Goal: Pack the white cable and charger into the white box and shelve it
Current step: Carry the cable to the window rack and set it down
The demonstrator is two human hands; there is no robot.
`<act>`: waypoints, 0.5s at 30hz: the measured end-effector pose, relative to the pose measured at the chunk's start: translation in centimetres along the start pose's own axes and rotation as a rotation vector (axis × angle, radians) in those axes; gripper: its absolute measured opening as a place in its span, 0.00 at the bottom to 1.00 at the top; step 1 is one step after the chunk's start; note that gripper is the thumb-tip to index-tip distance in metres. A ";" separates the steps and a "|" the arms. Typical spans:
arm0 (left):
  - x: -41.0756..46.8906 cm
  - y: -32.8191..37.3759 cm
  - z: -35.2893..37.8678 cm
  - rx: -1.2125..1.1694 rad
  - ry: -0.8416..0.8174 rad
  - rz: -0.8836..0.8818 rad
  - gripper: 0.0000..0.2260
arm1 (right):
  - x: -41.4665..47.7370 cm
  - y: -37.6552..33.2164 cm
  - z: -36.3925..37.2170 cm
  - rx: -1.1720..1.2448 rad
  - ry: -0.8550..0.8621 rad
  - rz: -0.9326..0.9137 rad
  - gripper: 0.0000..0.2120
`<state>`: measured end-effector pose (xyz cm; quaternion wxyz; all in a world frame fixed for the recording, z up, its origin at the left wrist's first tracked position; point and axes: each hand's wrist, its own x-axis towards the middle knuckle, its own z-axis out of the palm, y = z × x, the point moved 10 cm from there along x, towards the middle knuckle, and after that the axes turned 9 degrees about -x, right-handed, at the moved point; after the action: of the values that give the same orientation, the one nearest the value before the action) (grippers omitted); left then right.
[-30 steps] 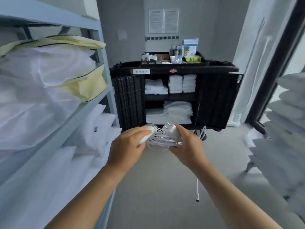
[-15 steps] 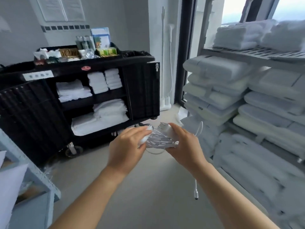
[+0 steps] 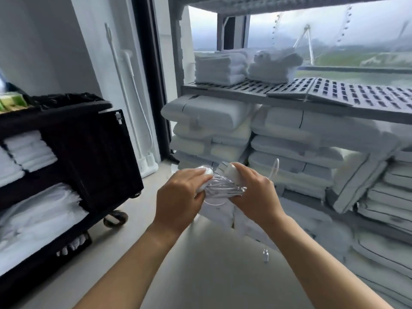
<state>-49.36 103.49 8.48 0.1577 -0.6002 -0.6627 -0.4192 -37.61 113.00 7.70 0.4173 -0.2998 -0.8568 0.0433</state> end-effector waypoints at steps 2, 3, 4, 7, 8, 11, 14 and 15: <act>2.3 0.8 2.2 -0.027 -0.024 0.058 0.17 | 1.1 2.2 -0.8 -0.053 0.028 0.038 0.27; 3.3 1.0 3.2 -0.048 -0.030 0.076 0.17 | 1.6 3.3 -1.3 -0.073 0.045 0.053 0.27; 4.3 1.2 4.4 -0.071 -0.037 0.082 0.16 | 2.0 4.4 -1.8 -0.091 0.067 0.070 0.27; 7.1 2.2 7.8 -0.132 -0.052 0.094 0.16 | 3.1 7.9 -3.4 -0.126 0.116 0.129 0.26; 7.9 2.7 8.9 -0.152 -0.056 0.099 0.16 | 3.3 9.2 -3.8 -0.133 0.119 0.148 0.26; 10.4 4.7 12.4 -0.203 -0.064 0.139 0.17 | 4.2 13.3 -5.2 -0.142 0.132 0.178 0.27; 13.1 7.3 15.8 -0.222 -0.058 0.185 0.18 | 5.5 17.3 -7.3 -0.160 0.170 0.177 0.26; 14.2 8.2 16.8 -0.232 -0.052 0.192 0.18 | 6.1 18.7 -8.2 -0.163 0.182 0.177 0.26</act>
<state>-40.04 124.84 11.49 0.1095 -0.6858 -0.5531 -0.4602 -25.51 130.19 11.14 0.4621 -0.4099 -0.7862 -0.0173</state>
